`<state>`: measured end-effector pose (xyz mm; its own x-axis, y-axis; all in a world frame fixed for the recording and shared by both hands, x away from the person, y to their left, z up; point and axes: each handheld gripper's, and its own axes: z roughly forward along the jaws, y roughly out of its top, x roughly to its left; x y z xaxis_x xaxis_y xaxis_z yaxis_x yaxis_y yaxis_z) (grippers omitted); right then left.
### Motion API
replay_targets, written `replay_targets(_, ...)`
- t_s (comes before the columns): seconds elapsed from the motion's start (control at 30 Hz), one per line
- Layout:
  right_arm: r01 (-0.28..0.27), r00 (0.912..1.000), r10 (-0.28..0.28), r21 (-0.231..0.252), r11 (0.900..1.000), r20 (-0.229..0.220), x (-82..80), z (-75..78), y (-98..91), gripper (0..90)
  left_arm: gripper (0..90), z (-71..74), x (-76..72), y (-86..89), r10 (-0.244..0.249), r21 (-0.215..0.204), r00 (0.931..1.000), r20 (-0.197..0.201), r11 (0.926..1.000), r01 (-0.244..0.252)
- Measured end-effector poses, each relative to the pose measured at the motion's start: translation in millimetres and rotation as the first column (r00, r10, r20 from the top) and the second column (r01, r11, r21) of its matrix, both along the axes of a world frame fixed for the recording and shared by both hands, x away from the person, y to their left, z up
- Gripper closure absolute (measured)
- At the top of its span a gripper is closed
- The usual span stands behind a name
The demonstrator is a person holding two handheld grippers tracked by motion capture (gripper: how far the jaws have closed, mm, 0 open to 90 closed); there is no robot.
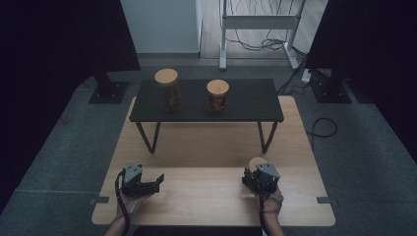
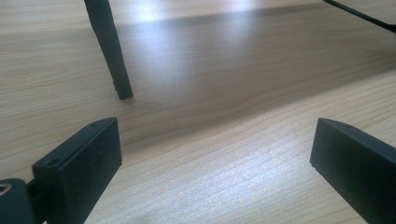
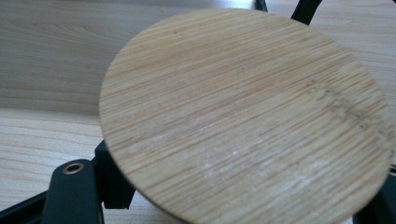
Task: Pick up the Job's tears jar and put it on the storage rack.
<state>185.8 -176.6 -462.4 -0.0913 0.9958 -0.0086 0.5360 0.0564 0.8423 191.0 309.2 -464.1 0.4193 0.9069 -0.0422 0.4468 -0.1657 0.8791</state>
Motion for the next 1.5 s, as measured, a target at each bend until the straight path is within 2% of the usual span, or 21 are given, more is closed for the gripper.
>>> replay_targets(0.3,-0.006,0.9998,0.006,-0.007,1.0000,0.019,-6.8,2.7,0.5,25.0,1.8,0.1,0.2,-0.4,-0.002,0.000,1.0000,0.000,1.0000,0.002)
replay_targets(1.03,-0.006,0.9976,0.005,0.025,0.9997,0.069,-21.0,5.0,-2.5,25.0,1.8,1.8,-1.5,-1.1,-0.007,0.002,0.9999,0.007,1.0000,0.007)
replay_targets(1.5,-0.013,0.9954,0.010,0.022,0.9997,0.095,-28.1,10.7,-2.2,25.0,1.8,1.9,-1.5,-0.9,-0.006,0.002,1.0000,0.008,1.0000,0.006)
